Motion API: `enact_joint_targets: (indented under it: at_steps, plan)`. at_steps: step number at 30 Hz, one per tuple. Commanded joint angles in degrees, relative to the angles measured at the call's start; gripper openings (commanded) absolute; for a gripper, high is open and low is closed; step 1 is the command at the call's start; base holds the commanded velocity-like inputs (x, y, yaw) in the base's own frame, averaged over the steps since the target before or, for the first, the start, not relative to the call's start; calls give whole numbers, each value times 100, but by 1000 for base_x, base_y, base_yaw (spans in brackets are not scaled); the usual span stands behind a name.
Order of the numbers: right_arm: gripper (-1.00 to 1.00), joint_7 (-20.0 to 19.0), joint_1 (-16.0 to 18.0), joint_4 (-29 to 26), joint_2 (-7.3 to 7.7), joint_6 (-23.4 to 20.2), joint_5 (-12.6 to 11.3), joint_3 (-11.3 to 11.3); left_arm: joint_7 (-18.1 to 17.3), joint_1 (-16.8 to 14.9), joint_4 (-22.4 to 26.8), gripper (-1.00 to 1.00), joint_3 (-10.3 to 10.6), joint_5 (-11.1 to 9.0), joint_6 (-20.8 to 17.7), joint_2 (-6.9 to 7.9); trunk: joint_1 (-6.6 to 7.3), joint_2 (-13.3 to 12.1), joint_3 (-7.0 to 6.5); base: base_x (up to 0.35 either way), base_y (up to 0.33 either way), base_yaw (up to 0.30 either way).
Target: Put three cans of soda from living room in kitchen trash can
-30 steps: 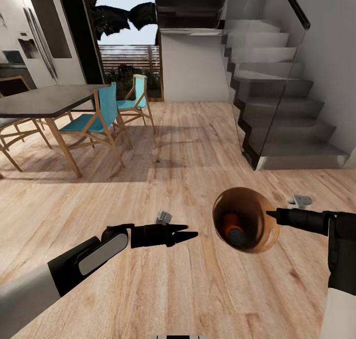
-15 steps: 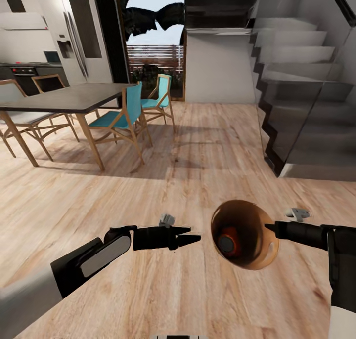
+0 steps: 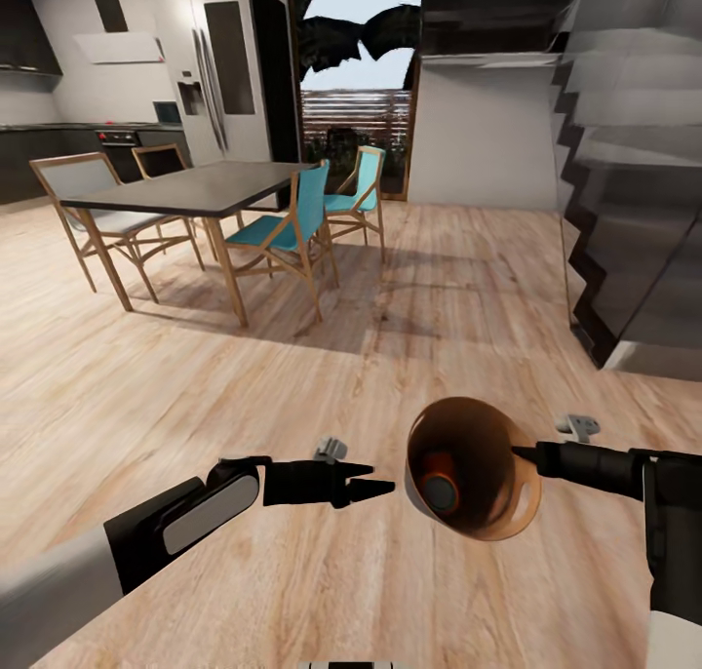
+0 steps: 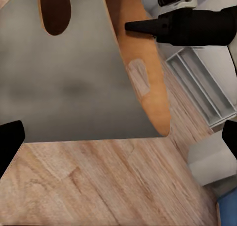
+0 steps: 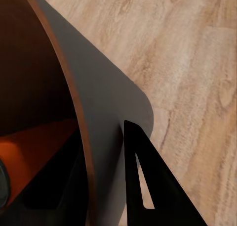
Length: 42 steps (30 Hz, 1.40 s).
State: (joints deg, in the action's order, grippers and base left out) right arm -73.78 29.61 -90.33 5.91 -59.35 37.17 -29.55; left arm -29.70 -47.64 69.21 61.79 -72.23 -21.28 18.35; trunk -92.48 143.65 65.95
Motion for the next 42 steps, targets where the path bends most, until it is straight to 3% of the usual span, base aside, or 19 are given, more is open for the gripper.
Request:
enact_joint_targets:
  at_steps: [1, 14, 20, 27, 28, 34, 42]
  plan:
    - [-100, -21, 1, -2, -1, -65, -78, 2, 0, 0, -2, 100, 0, 3, 1, 1, 1, 0, -1, 0, 0, 274]
    - [-100, -22, 1, -2, 6, -65, -78, -50, -62, 0, -4, 100, 0, 7, 1, 16, 1, 0, 1, 0, 0, 272]
    - [-100, 6, 1, -2, 11, -65, -78, -65, -55, 0, -4, 100, 0, 15, 9, -13, 1, 0, 4, 0, 0, 77]
    - [-100, -11, 1, -2, 12, -65, -80, -328, -53, 0, -4, 100, 0, 24, 10, -22, 1, 0, 5, 0, 0, 3]
    - [-100, -12, -7, 33, -20, -28, -25, -362, -86, 0, -2, 100, -33, 47, 43, -55, 0, 1, 5, 0, 0, 0]
    - [-100, -22, -11, 87, -101, 171, 248, -381, -128, 8, 142, 100, -30, 46, 235, 67, 0, 1, 5, 0, 0, 0]
    - [-100, -22, -16, 86, -116, 368, 471, -377, -106, 9, 145, 100, -26, 29, 491, 63, 0, 1, 5, 0, 0, 0]
